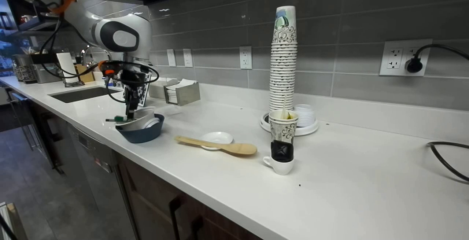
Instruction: Put the marker and pens in the white bowl.
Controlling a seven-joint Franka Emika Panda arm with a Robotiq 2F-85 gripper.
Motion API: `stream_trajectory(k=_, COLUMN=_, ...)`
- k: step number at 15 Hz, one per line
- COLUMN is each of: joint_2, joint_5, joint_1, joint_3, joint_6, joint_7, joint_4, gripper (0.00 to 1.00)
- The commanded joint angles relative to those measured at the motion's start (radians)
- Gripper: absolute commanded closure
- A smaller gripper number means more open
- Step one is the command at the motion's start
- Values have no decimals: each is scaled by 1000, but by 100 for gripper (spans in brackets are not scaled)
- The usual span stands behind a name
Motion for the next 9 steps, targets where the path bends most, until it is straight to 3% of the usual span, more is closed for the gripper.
stream_trajectory(k=1, joint_2=21, joint_5=-42, joint_1=3, joint_3=-3, joint_6=-24, joint_7=25, joint_4=30, gripper=32)
stream_trajectory(k=6, joint_2=-80, joint_5=-25, joint_1=-6, joint_3=-9, joint_6=-54, joint_7=-34, joint_4=-5, gripper=1)
stream_trajectory(k=9, joint_2=-217, joint_5=-22, joint_1=-26, joint_3=-31, joint_6=-30, joint_7=-107, joint_4=-72, gripper=0)
